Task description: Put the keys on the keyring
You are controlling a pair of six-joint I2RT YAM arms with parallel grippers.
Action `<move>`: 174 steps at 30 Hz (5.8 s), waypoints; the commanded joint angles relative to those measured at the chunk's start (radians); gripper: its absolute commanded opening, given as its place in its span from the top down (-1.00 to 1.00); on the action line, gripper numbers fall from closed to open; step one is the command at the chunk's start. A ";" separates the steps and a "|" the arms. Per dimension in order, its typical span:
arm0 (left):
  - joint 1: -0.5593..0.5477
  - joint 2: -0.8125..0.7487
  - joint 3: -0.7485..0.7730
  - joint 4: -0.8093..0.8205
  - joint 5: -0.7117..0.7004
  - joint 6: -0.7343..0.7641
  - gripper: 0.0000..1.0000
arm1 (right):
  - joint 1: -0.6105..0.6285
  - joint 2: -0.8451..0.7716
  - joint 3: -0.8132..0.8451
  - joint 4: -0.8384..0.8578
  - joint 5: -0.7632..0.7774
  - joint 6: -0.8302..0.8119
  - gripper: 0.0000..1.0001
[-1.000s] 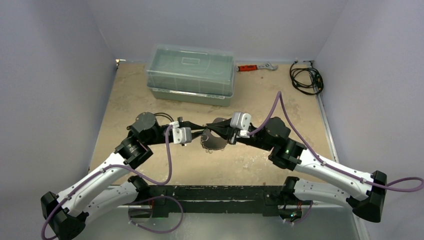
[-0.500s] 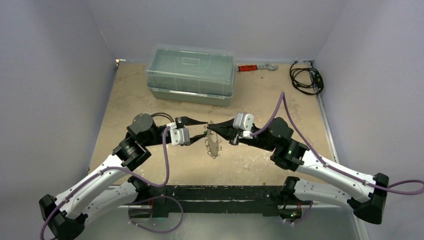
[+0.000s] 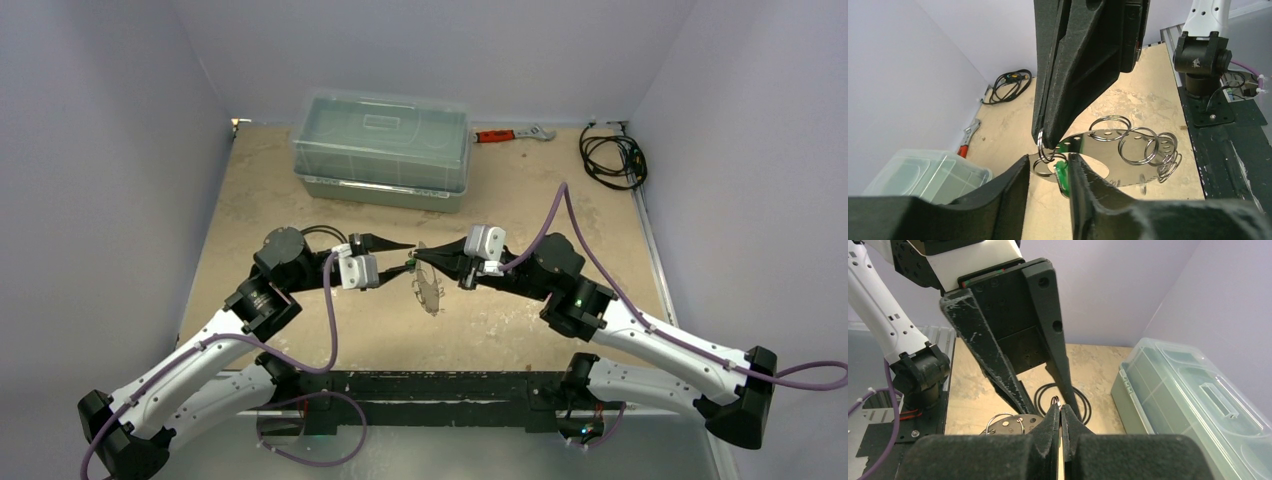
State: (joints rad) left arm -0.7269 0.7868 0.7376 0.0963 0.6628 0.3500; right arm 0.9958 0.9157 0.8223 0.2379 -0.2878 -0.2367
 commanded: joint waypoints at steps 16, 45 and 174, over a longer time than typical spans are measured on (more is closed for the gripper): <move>0.015 -0.062 0.019 -0.038 0.055 0.057 0.35 | -0.029 -0.006 0.042 -0.038 -0.025 -0.032 1.00; 0.019 -0.006 0.026 -0.012 0.069 0.020 1.00 | -0.029 0.012 0.051 -0.036 -0.169 0.005 1.00; 0.024 -0.038 -0.079 0.301 -0.011 -0.182 -0.34 | 0.053 -0.191 -0.119 0.436 0.168 0.162 1.00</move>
State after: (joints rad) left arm -0.7071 0.7303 0.6670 0.2726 0.5484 0.2623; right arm 1.0481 0.7456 0.7212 0.4412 -0.1223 -0.1890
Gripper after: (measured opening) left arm 0.691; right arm 0.005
